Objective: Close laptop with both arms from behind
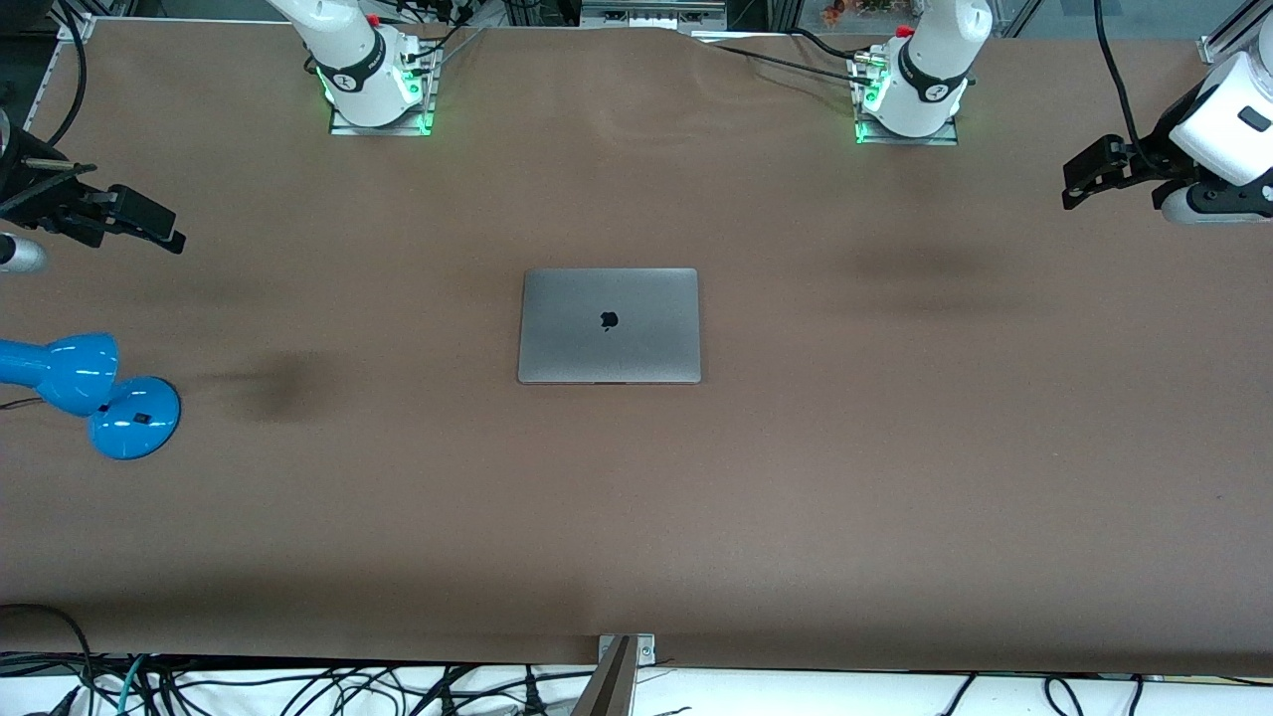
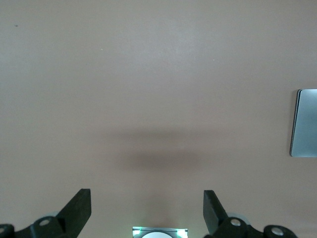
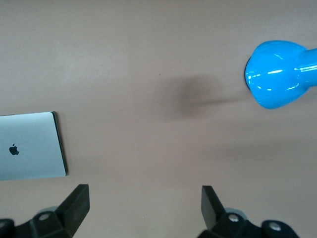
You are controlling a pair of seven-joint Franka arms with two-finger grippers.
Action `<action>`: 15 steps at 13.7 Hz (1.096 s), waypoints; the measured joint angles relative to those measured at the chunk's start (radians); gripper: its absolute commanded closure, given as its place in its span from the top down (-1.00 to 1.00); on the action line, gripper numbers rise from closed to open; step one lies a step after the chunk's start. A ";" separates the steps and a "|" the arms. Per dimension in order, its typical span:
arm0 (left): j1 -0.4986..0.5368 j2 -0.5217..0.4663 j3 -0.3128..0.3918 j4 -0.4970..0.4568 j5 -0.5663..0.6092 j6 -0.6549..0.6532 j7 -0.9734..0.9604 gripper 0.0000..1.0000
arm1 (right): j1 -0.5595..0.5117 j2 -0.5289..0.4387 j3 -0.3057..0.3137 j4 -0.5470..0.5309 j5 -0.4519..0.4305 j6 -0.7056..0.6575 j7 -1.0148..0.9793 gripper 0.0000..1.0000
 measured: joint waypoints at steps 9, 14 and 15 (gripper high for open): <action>0.002 0.000 0.000 0.000 0.000 -0.001 0.011 1.00 | 0.000 0.000 0.000 0.000 0.000 0.000 0.000 1.00; 0.002 0.001 -0.001 0.000 0.000 -0.001 0.011 1.00 | 0.000 0.000 0.000 0.000 0.000 0.000 0.000 1.00; 0.002 0.001 -0.001 0.000 0.000 -0.001 0.011 1.00 | 0.000 0.000 0.000 0.000 0.000 0.000 0.000 1.00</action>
